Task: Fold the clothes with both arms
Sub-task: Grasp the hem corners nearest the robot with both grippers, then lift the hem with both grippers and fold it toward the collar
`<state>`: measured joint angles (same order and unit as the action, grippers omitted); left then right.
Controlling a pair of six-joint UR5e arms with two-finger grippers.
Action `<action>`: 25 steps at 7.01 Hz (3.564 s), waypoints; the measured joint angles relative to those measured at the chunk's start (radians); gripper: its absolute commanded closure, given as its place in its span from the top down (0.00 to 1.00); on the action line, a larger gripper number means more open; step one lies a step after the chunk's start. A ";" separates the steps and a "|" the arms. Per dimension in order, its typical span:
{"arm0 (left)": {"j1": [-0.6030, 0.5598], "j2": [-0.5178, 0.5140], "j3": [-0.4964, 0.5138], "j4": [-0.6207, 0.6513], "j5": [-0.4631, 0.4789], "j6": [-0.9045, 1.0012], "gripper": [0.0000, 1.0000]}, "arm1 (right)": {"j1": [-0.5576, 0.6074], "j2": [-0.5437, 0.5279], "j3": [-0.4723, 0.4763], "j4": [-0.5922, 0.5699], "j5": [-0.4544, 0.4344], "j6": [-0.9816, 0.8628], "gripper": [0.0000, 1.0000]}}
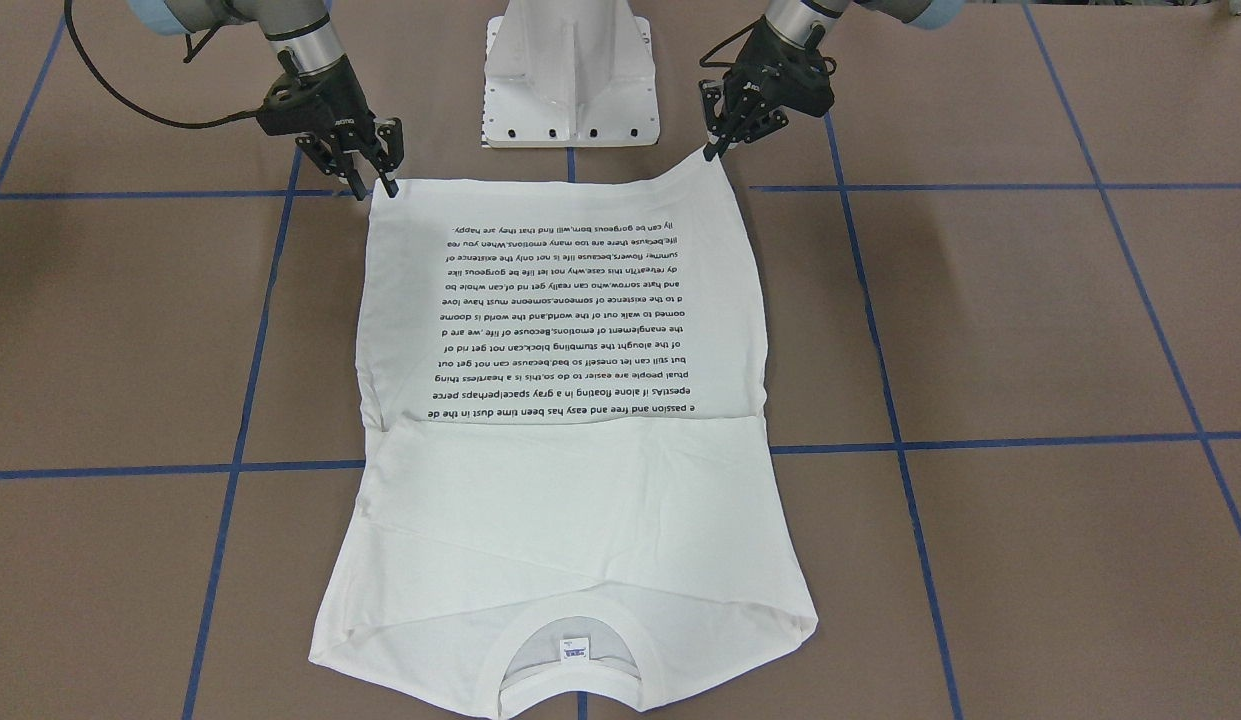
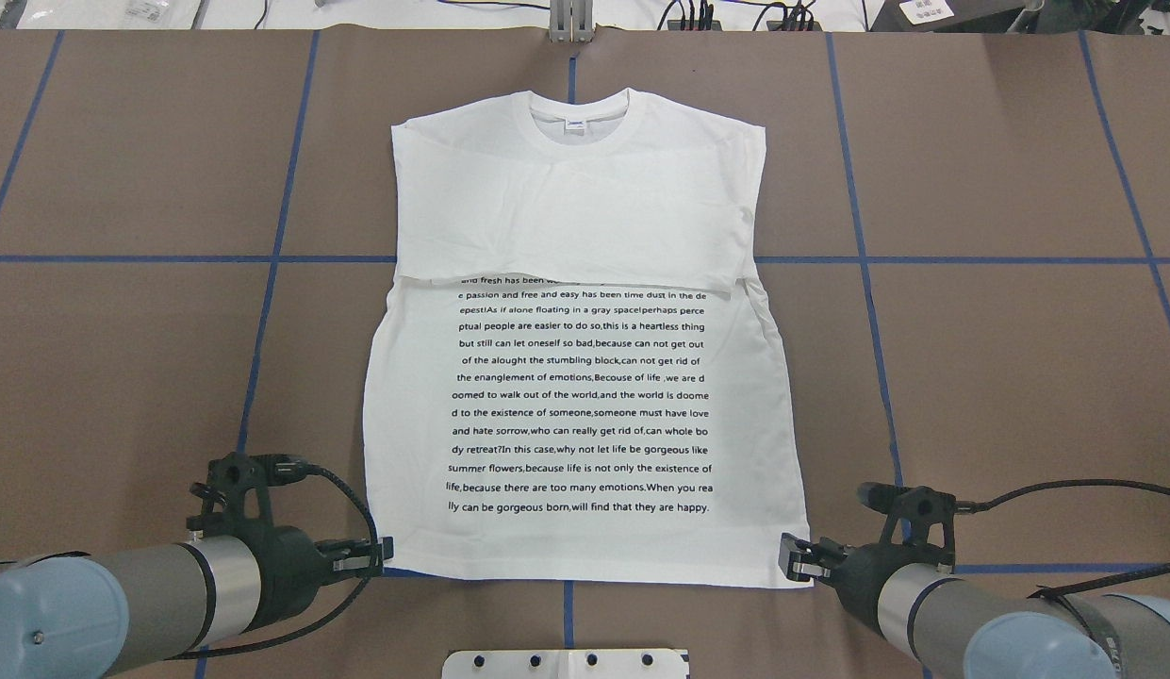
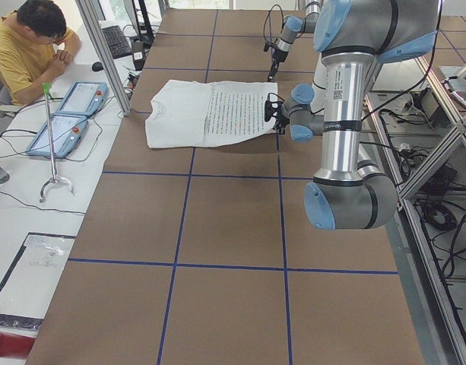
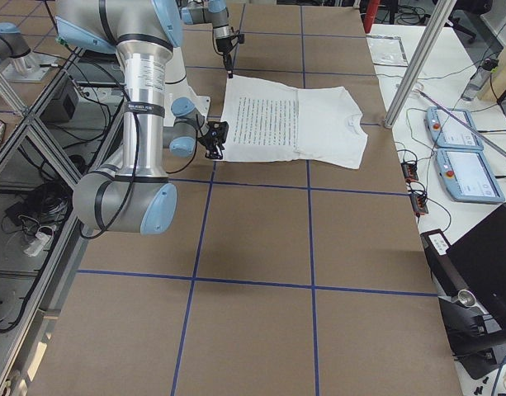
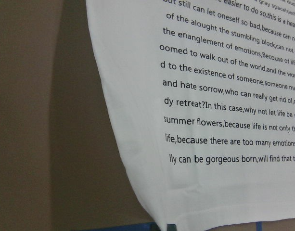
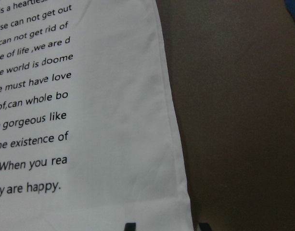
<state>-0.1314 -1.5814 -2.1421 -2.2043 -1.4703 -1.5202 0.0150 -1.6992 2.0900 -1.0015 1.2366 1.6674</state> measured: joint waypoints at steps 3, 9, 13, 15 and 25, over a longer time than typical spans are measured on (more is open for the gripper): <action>-0.005 0.001 -0.004 0.000 0.001 0.000 0.00 | -0.042 -0.003 -0.008 -0.005 -0.031 0.004 0.51; -0.013 0.004 -0.007 0.001 0.001 0.000 0.00 | -0.084 0.006 -0.005 -0.072 -0.063 0.008 0.00; -0.022 0.014 -0.105 0.069 -0.020 0.009 0.00 | -0.071 -0.019 0.246 -0.300 -0.008 0.003 0.00; -0.032 0.009 -0.307 0.286 -0.097 0.014 0.00 | -0.030 -0.007 0.497 -0.539 0.102 0.004 0.00; -0.339 -0.186 -0.220 0.462 -0.234 0.234 0.00 | 0.591 0.502 0.295 -0.922 0.517 -0.407 0.00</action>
<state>-0.4705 -1.7679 -2.3624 -1.7425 -1.7046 -1.2865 0.6059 -1.1976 2.3852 -1.9238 1.7531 1.2609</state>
